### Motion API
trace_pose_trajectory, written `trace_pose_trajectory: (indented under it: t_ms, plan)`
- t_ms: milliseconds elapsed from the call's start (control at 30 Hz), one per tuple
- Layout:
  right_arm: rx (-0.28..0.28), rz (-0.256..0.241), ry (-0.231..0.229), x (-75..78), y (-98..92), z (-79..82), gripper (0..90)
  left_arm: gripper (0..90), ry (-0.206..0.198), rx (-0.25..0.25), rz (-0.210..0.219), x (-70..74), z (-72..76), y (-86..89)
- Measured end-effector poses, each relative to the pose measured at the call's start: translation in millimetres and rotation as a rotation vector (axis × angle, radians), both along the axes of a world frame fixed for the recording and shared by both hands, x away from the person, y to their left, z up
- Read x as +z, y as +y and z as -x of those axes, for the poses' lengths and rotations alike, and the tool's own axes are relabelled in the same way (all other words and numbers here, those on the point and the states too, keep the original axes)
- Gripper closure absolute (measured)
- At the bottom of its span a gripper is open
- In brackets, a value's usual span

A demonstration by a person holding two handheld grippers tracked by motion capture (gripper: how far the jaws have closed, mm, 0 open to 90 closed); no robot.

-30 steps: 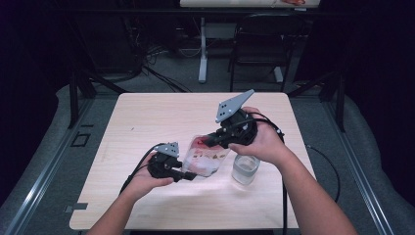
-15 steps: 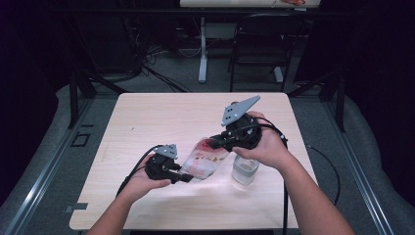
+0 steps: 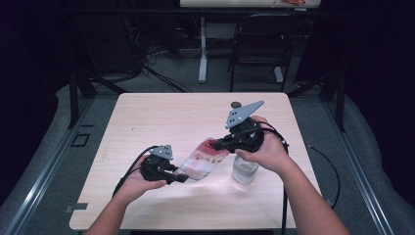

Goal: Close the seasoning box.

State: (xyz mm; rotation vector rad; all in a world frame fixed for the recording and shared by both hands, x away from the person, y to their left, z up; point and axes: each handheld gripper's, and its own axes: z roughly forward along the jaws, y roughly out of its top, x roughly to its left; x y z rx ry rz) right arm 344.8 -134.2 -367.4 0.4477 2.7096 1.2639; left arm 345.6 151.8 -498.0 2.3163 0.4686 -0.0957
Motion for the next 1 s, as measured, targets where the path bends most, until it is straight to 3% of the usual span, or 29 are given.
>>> trace_pose_trajectory:
  t_ms: [100,667,700,1000]
  plan:
    - [-0.012,-0.017,0.011,-2.1,-3.1,0.1,89.7,70.3,0.005,-0.003,0.019,0.8,0.3,2.0]
    - [-0.06,-0.097,0.054,-22.9,-20.8,0.1,89.7,70.6,0.01,0.015,-0.006,2.7,3.0,4.0]
    - [-0.064,-0.099,0.057,-24.3,-21.7,0.2,89.8,70.6,0.019,0.007,0.01,1.9,2.3,4.6]
    - [-0.083,-0.124,0.084,-40.4,-25.5,-2.2,89.7,70.7,0.024,0.018,-0.036,-1.7,1.4,7.0]
